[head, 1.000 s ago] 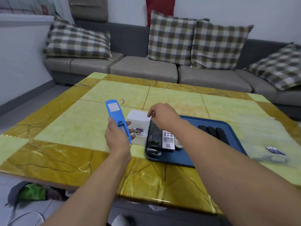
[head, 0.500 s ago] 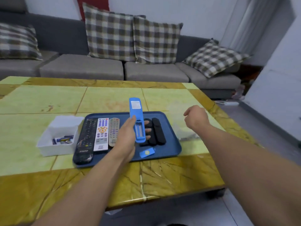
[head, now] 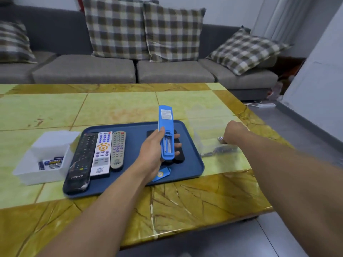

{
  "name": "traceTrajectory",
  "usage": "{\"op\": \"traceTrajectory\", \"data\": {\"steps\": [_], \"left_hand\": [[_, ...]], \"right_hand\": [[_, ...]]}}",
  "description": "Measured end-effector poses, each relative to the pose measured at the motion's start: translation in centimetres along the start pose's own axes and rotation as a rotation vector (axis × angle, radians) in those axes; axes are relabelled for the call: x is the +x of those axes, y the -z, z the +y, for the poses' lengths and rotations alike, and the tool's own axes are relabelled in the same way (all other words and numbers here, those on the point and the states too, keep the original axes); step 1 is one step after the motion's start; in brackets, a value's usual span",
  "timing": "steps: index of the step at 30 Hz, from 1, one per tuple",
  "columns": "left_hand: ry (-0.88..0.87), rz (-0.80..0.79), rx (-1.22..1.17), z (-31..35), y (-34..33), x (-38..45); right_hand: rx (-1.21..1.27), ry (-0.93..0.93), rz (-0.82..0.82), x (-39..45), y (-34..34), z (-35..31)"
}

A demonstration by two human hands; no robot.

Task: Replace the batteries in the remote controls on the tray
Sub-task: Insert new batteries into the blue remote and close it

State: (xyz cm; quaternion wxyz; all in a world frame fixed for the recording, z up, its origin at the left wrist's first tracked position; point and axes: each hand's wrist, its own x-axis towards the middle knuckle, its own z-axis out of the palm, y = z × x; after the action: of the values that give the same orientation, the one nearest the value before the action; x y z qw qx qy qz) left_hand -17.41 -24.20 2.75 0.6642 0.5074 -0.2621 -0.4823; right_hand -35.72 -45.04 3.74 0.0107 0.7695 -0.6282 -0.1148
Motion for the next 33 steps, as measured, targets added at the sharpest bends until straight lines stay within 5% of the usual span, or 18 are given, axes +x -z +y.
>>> {"op": "traceTrajectory", "data": {"steps": [8, 12, 17, 22, 26, 30, 33], "left_hand": [[-0.002, 0.011, 0.027, -0.1, 1.1, -0.1], [0.002, 0.021, 0.04, 0.2, 2.3, -0.6], [-0.072, 0.097, 0.102, 0.9, 4.1, -1.4], [-0.077, 0.182, 0.085, 1.2, 5.3, -3.0], [-0.006, 0.185, 0.017, 1.4, 6.7, -4.9], [0.003, 0.199, 0.002, 1.7, 8.9, -6.4], [0.018, 0.228, -0.04, 1.3, 10.2, -6.6]], "right_hand": [[-0.08, 0.034, -0.183, -0.1, 0.6, -2.4], [-0.087, 0.075, -0.038, -0.4, 0.7, -1.9], [0.338, 0.162, 0.226, -4.9, 2.5, -4.3], [1.495, 0.323, -0.261, -14.4, 2.6, -11.6], [1.874, 0.226, -0.531, -17.2, 2.5, -15.0], [1.815, 0.27, -0.608, -18.8, 2.3, -16.5], [1.54, 0.356, -0.348, -20.1, 1.5, -17.6]]}}
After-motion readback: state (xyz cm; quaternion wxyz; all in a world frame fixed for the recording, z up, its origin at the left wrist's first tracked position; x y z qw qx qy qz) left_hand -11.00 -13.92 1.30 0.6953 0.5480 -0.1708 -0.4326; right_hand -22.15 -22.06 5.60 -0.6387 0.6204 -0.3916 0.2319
